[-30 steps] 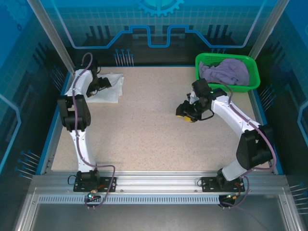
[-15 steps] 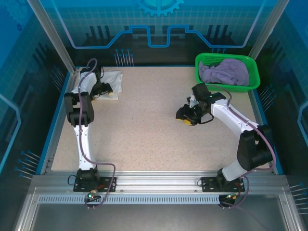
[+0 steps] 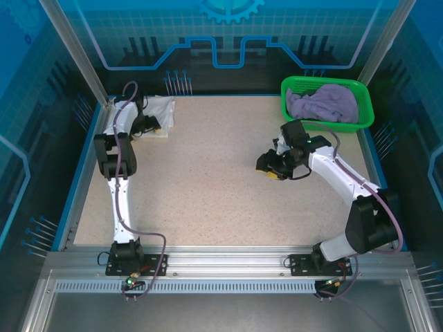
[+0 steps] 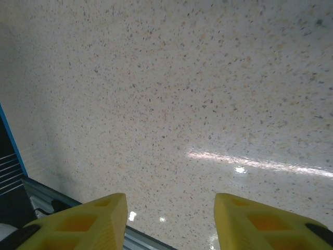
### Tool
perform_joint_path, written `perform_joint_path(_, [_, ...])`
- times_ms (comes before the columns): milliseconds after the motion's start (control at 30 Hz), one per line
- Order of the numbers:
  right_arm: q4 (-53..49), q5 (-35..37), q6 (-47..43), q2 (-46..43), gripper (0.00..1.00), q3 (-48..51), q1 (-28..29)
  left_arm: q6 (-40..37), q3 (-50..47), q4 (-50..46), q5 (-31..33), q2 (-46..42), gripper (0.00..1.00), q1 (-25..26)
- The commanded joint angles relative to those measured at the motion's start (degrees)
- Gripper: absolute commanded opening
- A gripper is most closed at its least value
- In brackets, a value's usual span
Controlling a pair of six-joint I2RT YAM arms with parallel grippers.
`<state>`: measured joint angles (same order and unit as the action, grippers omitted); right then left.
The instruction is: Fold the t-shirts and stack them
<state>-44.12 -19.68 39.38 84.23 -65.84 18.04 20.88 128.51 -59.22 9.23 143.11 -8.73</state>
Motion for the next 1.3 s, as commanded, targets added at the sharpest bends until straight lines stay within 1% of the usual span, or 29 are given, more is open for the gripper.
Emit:
perform_joint_path(0, [-1.55,7.43,-2.92,-2.62,0.50,-4.71,-0.86,-0.49,-4.54,-3.14,0.44,-8.77,0.99,0.50])
perform_joint_path(67, [-2.20,15.55,-4.01,-3.95,0.54,-6.46,-1.05,0.12,-9.02,-1.41,0.22,-14.68,0.99,1.59])
perform_joint_path(100, [-2.12,21.20,-4.04,-5.01,0.57,-6.58,-1.05,1.16,-12.24,0.03,-0.06,-18.21,0.99,2.38])
perform_joint_path(133, [-1.20,26.43,-3.81,-6.30,0.61,-5.85,-1.23,1.52,-15.98,2.49,-1.59,-22.03,0.99,3.32])
perform_joint_path(167, [0.41,31.06,-3.69,-7.65,0.64,-4.47,-1.31,2.23,-19.90,4.87,-1.33,-25.34,0.99,4.25])
perform_joint_path(200, [2.36,36.14,-3.43,-9.30,0.71,-2.54,-1.53,3.31,-24.83,8.06,-0.56,-29.61,0.99,5.49])
perform_joint_path(267, [7.20,44.12,-3.57,-12.07,0.99,2.34,-1.93,5.97,-36.62,16.90,-0.34,-38.31,0.99,7.47])
perform_joint_path(333, [11.59,50.56,-4.53,-14.01,1.00,7.20,-2.82,10.14,-50.46,28.35,-0.97,-47.63,0.99,8.83])
perform_joint_path(400, [13.66,55.69,-5.90,-14.52,1.00,10.79,-3.68,14.74,-64.11,39.44,-1.51,-55.89,0.99,9.04])
perform_joint_path(433, [14.49,57.29,-7.07,-14.57,1.00,12.28,-4.25,15.72,-71.08,45.46,-1.06,-59.61,0.99,9.15])
perform_joint_path(500, [19.45,55.29,-13.08,-14.85,1.00,16.47,-5.87,16.38,-82.24,55.06,1.72,-66.08,0.99,9.25])
perform_joint_path(567, [25.70,54.02,-18.59,-16.02,1.00,21.71,-7.27,15.32,-90.39,61.29,5.61,-71.37,0.99,9.35])
perform_joint_path(600, [31.04,50.75,-24.83,-17.12,1.00,24.96,-8.49,13.95,-93.95,63.61,7.65,-73.67,0.99,9.35])
perform_joint_path(633, [34.53,47.21,-28.09,-18.04,1.00,27.19,-9.93,11.32,-96.63,65.28,8.96,-75.49,0.99,9.30])
perform_joint_path(667, [36.01,46.55,-28.61,-18.58,1.00,28.66,-10.77,7.89,-98.07,66.03,9.72,-76.90,0.99,9.34])
perform_joint_path(700, [37.95,46.07,-28.91,-18.70,1.00,30.33,-11.70,6.40,-99.08,65.80,11.29,-78.21,0.99,9.39])
perform_joint_path(733, [39.88,44.53,-29.78,-18.60,1.00,31.91,-12.80,5.58,-99.81,66.04,10.24,-79.27,0.99,8.26])
perform_joint_path(767, [41.40,43.38,-30.42,-18.42,1.00,33.17,-13.44,2.25,-100.38,68.17,7.91,-79.81,0.99,7.33])
perform_joint_path(800, [43.33,41.68,-30.82,-18.27,1.00,34.44,-14.26,-2.77,-100.95,71.19,7.39,-79.97,0.99,7.52])
perform_joint_path(833, [45.96,38.93,-30.85,-18.15,1.00,35.70,-15.26,-6.39,-100.51,71.68,8.22,-79.77,0.99,7.76])
perform_joint_path(900, [50.74,33.24,-31.96,-17.77,1.00,37.80,-16.83,-10.92,-98.96,71.59,9.46,-77.97,0.99,7.61])
perform_joint_path(967, [55.08,30.49,-33.11,-16.40,1.00,38.60,-17.11,-14.08,-98.37,72.70,8.96,-74.71,0.99,7.37])
perform_joint_path(1067, [62.37,26.13,-34.25,-12.55,1.00,38.48,-17.15,-14.58,-99.09,78.61,6.98,-69.12,0.99,6.62])
perform_joint_path(1133, [67.02,24.49,-34.66,-9.31,1.00,38.45,-16.85,-14.96,-98.62,82.56,7.51,-64.53,0.99,6.54])
perform_joint_path(1200, [70.44,23.32,-34.80,-7.02,1.00,37.91,-16.60,-15.48,-97.59,86.35,6.73,-60.54,0.99,6.36])
perform_joint_path(1233, [72.56,22.47,-34.74,-5.89,1.00,37.64,-16.56,-14.74,-95.48,84.28,5.45,-58.80,0.99,5.98])
perform_joint_path(1267, [72.16,22.52,-35.89,-4.84,1.00,36.68,-16.39,-13.69,-93.40,82.62,5.25,-57.24,0.99,5.68])
